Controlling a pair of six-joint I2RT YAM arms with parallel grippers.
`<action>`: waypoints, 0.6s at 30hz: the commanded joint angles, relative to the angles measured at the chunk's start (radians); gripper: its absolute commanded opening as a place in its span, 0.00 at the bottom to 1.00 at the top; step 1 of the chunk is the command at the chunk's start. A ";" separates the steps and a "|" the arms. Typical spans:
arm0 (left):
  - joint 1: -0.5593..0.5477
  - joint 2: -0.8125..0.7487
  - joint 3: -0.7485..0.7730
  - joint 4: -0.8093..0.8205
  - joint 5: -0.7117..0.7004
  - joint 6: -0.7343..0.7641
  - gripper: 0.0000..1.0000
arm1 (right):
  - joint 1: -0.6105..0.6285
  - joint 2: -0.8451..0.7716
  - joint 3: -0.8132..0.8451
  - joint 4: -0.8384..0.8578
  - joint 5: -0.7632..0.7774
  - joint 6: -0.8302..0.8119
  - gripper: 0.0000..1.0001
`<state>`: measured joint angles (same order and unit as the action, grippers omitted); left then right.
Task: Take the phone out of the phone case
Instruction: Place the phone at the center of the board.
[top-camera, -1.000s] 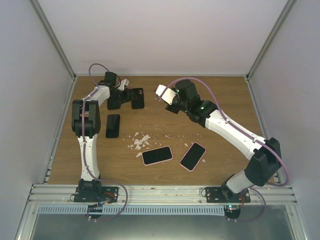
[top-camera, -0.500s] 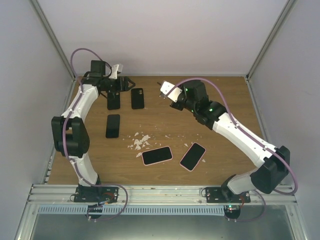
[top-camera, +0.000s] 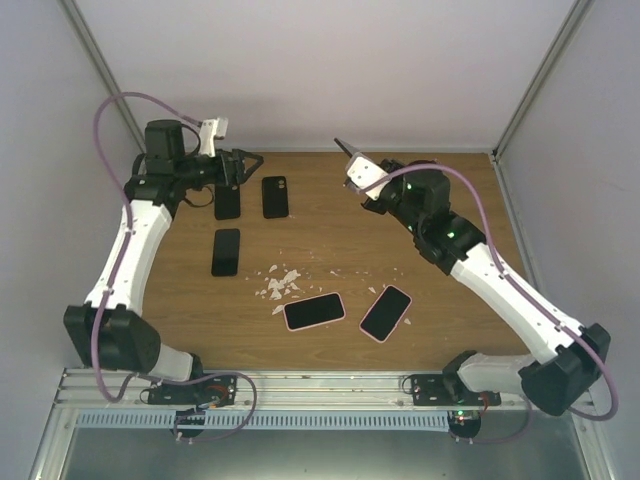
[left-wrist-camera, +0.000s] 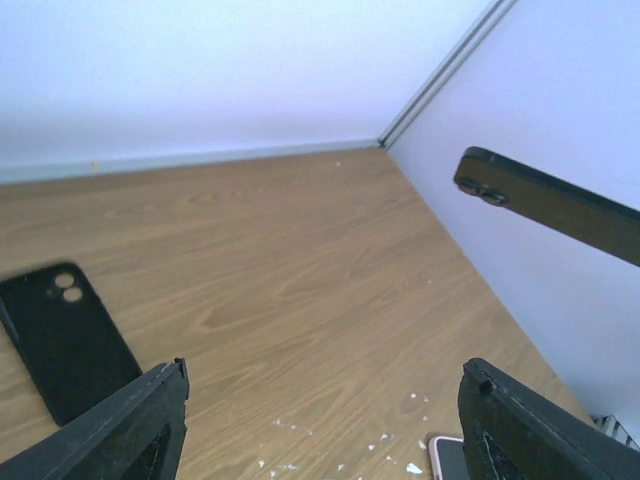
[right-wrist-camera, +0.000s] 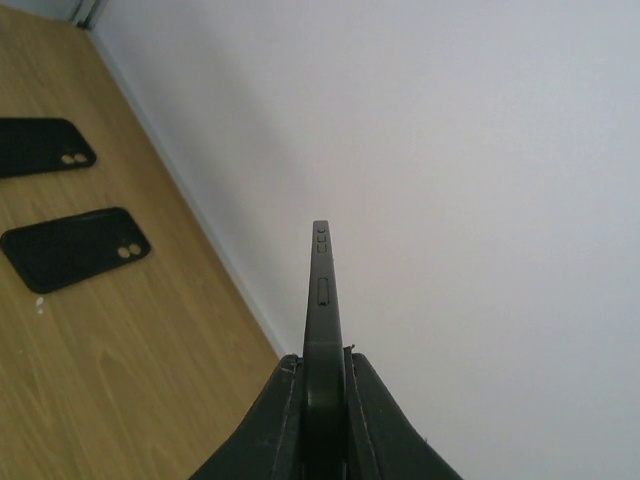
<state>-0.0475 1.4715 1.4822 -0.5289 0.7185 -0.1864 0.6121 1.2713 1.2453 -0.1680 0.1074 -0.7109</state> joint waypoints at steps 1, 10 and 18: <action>0.008 -0.112 -0.033 0.072 0.037 -0.035 0.75 | -0.002 -0.084 -0.040 0.177 0.016 -0.022 0.00; 0.023 -0.360 -0.214 0.125 0.152 -0.188 0.80 | 0.072 -0.181 -0.245 0.441 0.059 -0.147 0.00; 0.031 -0.458 -0.311 0.153 0.260 -0.265 0.82 | 0.226 -0.110 -0.365 0.767 0.153 -0.435 0.01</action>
<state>-0.0296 1.0477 1.2171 -0.4458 0.8997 -0.3874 0.7692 1.1294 0.9016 0.2958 0.2016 -0.9550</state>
